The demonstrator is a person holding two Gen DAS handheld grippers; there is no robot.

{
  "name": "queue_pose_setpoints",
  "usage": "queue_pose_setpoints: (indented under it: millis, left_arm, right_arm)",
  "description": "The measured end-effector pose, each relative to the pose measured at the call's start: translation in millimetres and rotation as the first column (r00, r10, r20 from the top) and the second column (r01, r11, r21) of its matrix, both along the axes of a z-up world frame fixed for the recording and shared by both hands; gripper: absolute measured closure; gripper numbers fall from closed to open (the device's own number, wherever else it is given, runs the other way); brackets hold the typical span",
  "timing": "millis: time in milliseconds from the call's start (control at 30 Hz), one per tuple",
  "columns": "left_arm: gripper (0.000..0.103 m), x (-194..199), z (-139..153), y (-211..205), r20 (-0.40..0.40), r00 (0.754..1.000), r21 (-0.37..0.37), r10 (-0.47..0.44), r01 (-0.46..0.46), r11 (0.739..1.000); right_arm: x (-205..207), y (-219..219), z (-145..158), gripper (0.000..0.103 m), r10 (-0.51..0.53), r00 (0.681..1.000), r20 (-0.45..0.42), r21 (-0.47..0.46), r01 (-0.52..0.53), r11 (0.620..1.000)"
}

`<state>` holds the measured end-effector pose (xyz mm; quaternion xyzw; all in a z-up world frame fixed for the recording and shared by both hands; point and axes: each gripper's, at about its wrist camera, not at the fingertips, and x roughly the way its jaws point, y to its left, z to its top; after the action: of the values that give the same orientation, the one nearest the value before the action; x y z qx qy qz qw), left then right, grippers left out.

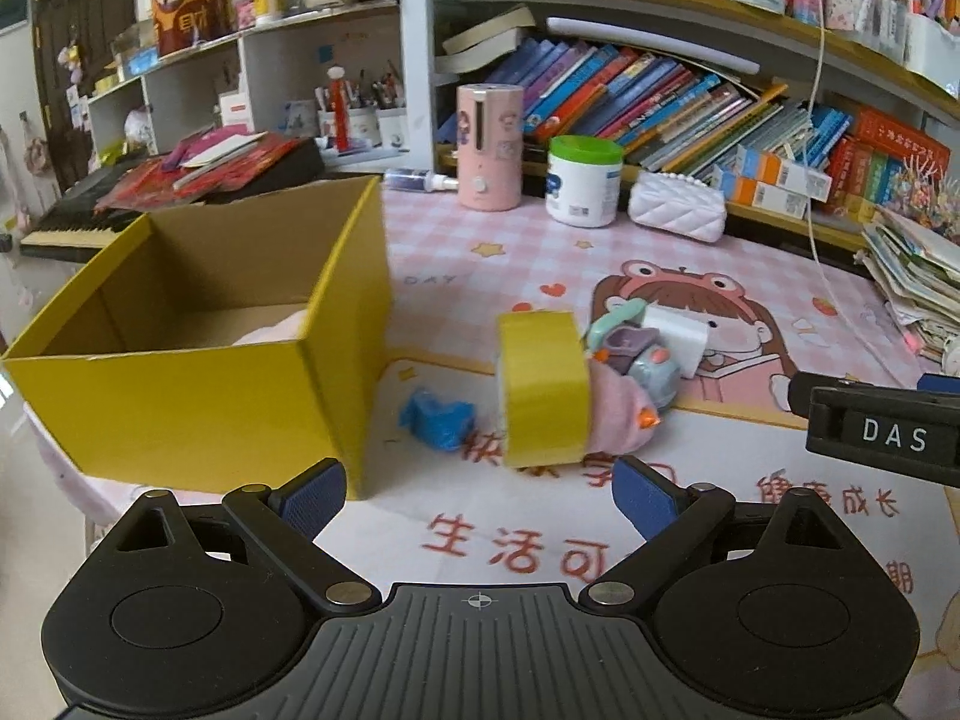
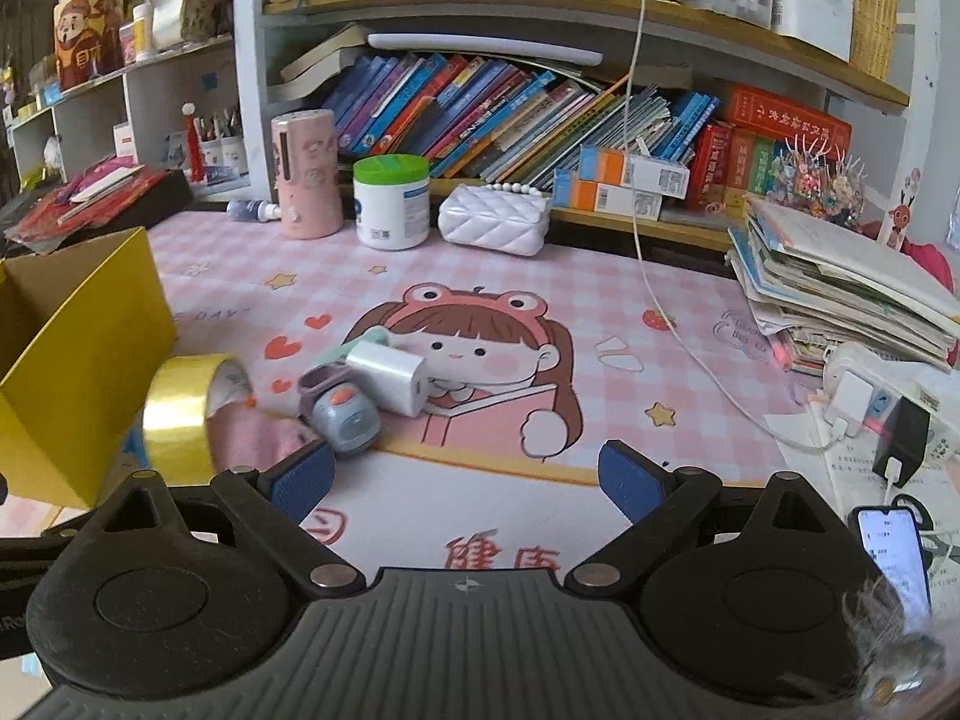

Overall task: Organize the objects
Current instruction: 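Withdraw both tools from the box back toward the remaining objects, then close the left tool on the yellow tape roll while the right tool grasps the pink chick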

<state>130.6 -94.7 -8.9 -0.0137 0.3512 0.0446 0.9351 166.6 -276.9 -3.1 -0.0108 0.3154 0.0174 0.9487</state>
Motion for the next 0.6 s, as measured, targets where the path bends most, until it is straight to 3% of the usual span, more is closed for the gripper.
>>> queue_pose_setpoints:
  millis: [100, 167, 233, 600]
  left_arm:
    - [0.018, 8, 2, -11, 0.023, 1.0, 0.011, -0.02, 0.019, 1.0]
    - [0.036, 15, 2, -16, 0.023, 0.999, 0.007, -0.032, 0.032, 0.999]
    - [0.045, 25, -1, -18, 0.002, 0.999, -0.024, -0.04, 0.04, 0.999]
    - [0.047, 78, -21, -24, -0.062, 0.998, 0.018, 0.027, -0.026, 1.0]
  right_arm:
    - [4, -9, 1, 0.008, -0.003, 1.0, 0.015, 0.009, 0.003, 1.0]
    - [6, -16, 1, 0.008, -0.01, 1.0, 0.017, 0.011, 0.009, 1.0]
    - [8, -23, 0, 0.008, -0.017, 1.0, 0.012, 0.012, 0.017, 1.0]
    - [17, -44, -7, 0.008, -0.019, 1.0, -0.01, 0.013, 0.019, 1.0]
